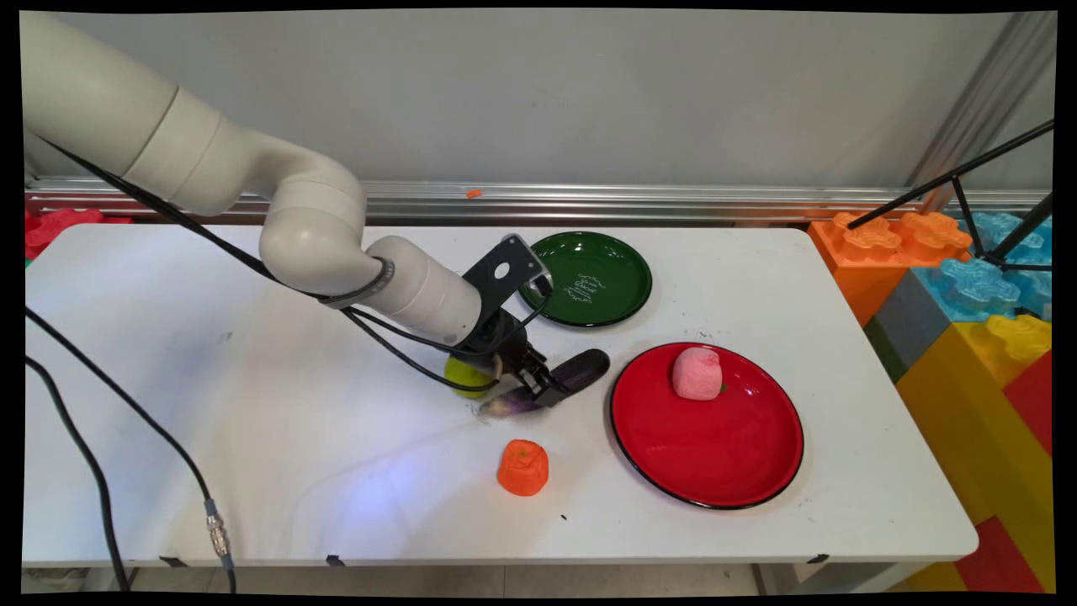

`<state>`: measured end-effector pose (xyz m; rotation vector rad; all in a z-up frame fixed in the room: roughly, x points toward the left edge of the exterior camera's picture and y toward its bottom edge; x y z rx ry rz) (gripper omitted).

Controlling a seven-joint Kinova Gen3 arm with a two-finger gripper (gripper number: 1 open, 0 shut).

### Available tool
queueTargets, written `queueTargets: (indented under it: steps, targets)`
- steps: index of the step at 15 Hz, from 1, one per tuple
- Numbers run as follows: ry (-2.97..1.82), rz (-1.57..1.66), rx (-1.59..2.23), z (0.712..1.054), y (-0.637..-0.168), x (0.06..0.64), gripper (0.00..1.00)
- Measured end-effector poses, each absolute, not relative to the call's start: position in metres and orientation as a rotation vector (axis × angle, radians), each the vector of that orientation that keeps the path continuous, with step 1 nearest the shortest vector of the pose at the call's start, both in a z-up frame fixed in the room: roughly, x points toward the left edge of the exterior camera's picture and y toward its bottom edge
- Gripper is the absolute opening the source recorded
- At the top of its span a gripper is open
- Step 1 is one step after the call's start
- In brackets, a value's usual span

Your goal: Place the picked object on the table

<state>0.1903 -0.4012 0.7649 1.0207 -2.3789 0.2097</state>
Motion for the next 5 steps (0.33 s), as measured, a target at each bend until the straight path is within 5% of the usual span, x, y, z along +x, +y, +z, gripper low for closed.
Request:
queueTargets:
  steps: [5]
  targets:
    - [-2.374, 0.200, 1.026, 0.7728, -0.4025, 0.1912, 1.00]
